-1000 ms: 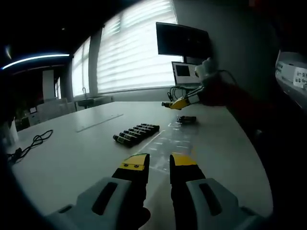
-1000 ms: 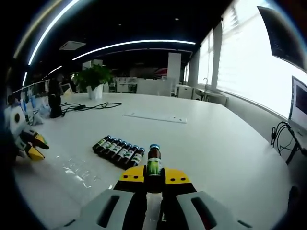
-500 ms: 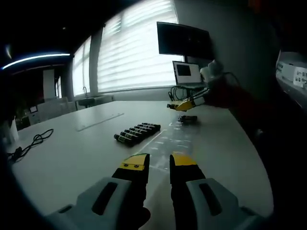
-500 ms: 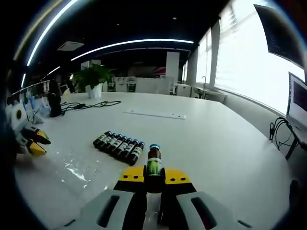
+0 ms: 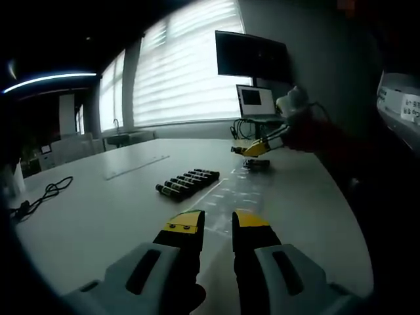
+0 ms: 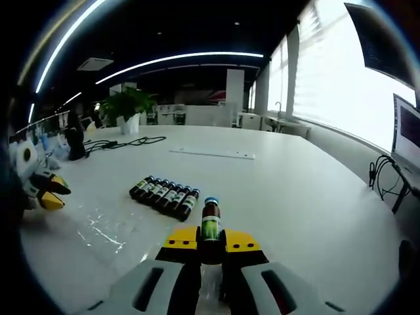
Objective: Grip medicine bottles put into box
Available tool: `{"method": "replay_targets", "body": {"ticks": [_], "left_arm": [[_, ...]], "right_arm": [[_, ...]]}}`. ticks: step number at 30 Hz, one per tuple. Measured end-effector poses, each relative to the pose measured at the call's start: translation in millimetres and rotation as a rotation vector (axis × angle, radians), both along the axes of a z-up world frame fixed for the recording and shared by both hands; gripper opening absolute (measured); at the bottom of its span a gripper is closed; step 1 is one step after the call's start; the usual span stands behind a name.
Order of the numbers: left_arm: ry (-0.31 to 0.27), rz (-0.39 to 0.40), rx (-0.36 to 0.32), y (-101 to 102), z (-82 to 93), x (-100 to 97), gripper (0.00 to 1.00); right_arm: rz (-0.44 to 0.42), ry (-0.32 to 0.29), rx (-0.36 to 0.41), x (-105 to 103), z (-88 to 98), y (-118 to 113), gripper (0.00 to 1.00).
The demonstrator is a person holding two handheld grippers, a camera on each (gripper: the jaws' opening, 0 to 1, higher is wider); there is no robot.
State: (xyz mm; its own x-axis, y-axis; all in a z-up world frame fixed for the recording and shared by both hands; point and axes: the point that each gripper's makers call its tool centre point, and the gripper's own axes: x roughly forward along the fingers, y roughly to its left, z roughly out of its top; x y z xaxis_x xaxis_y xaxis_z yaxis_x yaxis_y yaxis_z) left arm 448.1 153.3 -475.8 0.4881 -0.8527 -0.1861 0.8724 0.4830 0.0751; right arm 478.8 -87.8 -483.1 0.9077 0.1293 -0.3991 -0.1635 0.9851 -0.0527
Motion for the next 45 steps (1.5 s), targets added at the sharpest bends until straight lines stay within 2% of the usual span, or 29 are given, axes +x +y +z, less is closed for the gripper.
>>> {"method": "replay_targets", "body": {"ticks": [8, 16, 24, 29, 32, 36, 39, 45], "left_arm": [[0.002, 0.001, -0.010, 1, 1.9, 0.3, 0.11], [-0.017, -0.004, -0.012, 0, 6.2, -1.8, 0.11], [-0.014, -0.005, -0.011, 0, 5.3, -1.8, 0.11], [-0.012, 0.001, -0.007, 1, 3.9, -0.5, 0.11], [-0.012, -0.001, -0.006, 0, 3.5, -1.0, 0.11], [-0.010, -0.003, -0.001, -1, 2.1, -1.4, 0.11], [-0.007, -0.001, -0.002, 0, 1.8, -0.8, 0.11], [-0.011, -0.001, -0.006, 0, 3.5, -1.0, 0.11]], "right_arm": [[-0.001, -0.001, 0.005, -1, -0.1, 1, 0.07], [-0.032, -0.013, 0.006, -6, 5.4, -8, 0.07], [-0.029, 0.040, 0.014, -20, -12.0, -1, 0.07], [-0.107, 0.003, 0.042, -28, -0.5, -21, 0.07], [-0.117, 0.013, 0.018, -31, -2.3, -26, 0.07], [-0.088, 0.047, 0.017, -29, -14.8, -11, 0.08], [-0.076, 0.059, -0.030, -26, -19.2, -4, 0.08], [-0.081, 0.085, -0.056, -24, -25.3, -2, 0.08]]}}
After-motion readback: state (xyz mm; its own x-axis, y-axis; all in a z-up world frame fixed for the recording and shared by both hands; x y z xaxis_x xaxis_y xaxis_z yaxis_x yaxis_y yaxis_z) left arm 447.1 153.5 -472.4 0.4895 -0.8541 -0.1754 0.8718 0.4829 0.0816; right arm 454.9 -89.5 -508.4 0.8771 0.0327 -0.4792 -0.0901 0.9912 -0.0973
